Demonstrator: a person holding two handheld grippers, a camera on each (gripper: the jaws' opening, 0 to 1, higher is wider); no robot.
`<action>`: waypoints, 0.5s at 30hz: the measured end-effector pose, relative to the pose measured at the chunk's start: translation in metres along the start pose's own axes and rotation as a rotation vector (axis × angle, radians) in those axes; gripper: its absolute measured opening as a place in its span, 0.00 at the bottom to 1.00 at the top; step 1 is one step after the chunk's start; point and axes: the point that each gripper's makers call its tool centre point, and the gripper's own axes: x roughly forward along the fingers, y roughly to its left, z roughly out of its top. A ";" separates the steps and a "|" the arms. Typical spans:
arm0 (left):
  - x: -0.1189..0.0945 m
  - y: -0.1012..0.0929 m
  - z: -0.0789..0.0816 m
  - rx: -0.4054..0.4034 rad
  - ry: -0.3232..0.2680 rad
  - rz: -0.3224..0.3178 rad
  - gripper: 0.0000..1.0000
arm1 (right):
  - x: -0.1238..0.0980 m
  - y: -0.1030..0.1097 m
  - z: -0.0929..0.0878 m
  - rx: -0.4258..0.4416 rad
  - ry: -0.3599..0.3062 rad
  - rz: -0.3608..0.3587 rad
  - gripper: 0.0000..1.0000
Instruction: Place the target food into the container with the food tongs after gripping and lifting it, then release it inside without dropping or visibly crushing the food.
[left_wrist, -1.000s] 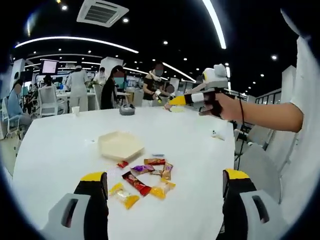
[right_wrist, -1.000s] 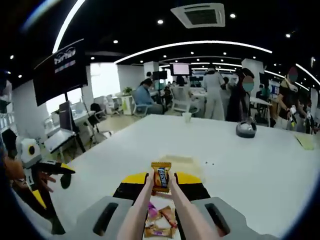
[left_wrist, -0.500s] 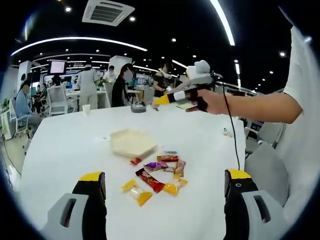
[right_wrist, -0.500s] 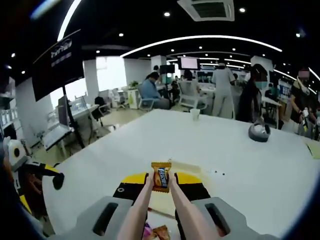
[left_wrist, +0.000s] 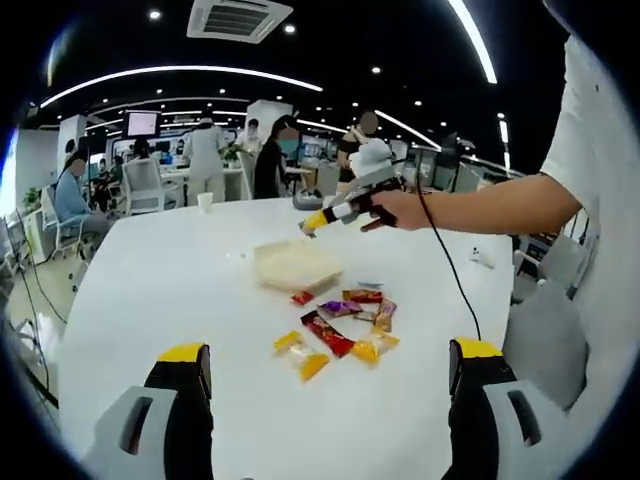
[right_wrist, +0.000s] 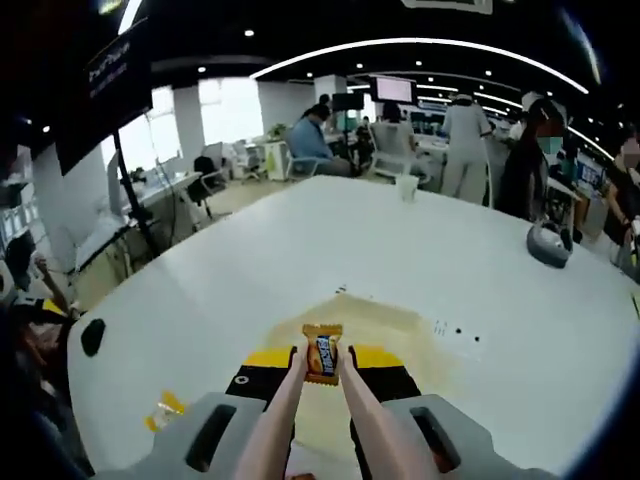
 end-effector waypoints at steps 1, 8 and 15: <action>-0.002 0.002 -0.001 -0.004 0.000 0.011 0.99 | 0.002 0.001 -0.003 0.004 0.005 0.003 0.19; -0.008 0.008 -0.002 -0.037 -0.010 0.039 0.99 | 0.001 -0.008 0.003 0.048 0.002 0.023 0.24; -0.012 0.004 0.000 -0.031 -0.015 0.038 0.99 | -0.019 -0.017 0.009 0.003 -0.010 -0.003 0.25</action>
